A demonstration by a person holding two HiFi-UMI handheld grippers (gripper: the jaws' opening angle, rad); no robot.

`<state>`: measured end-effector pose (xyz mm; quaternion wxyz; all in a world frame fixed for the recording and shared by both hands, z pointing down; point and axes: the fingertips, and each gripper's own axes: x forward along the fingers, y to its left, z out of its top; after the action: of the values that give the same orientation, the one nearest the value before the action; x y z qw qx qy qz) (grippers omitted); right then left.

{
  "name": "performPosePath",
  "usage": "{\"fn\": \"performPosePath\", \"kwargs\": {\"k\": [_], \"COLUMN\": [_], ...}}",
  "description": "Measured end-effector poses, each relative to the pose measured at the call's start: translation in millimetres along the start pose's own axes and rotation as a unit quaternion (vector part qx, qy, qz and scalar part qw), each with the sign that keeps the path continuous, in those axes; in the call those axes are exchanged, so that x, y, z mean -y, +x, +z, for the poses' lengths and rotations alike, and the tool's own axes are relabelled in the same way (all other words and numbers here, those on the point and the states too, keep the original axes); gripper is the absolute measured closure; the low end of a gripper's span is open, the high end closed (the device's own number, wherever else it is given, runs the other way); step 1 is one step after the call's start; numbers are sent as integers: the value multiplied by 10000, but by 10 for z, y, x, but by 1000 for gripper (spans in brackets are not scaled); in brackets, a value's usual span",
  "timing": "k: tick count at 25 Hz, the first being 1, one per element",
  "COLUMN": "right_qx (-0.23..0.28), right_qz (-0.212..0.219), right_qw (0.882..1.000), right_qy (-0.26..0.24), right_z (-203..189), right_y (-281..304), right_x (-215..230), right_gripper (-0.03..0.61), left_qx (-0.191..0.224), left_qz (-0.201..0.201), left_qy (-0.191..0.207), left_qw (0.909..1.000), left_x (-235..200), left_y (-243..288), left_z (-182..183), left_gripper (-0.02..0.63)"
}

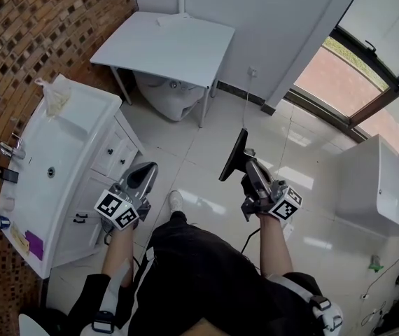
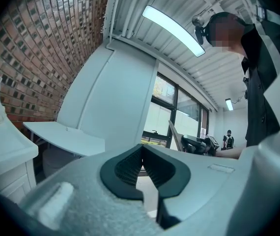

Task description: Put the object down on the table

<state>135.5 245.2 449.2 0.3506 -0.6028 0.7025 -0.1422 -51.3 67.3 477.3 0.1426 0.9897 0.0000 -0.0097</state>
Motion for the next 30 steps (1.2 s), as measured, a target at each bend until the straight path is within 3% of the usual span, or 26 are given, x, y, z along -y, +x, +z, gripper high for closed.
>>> {"fn": "performPosePath", "kwargs": {"k": [7,12,30], "right_qx": [248,158,123], "right_qz": [-2,56,-25], "right_qw": [9997,9996,9997], "right_qy": [-65,-207,-213], "right_z": [254,298,234], "right_y": [436,832,1719], "right_x": [267,382,732], "right_gripper": [571,571,571], "left_qx": [247,377,369], "left_qz": [-176,-180,-347], "left_qy": [111,160,62], "left_qw": [9995,9990,9987], "left_x": [-450,-810,-1731], "left_y": [456,642,912], "left_z": [312,498,676], "left_gripper": [614,614,614]}}
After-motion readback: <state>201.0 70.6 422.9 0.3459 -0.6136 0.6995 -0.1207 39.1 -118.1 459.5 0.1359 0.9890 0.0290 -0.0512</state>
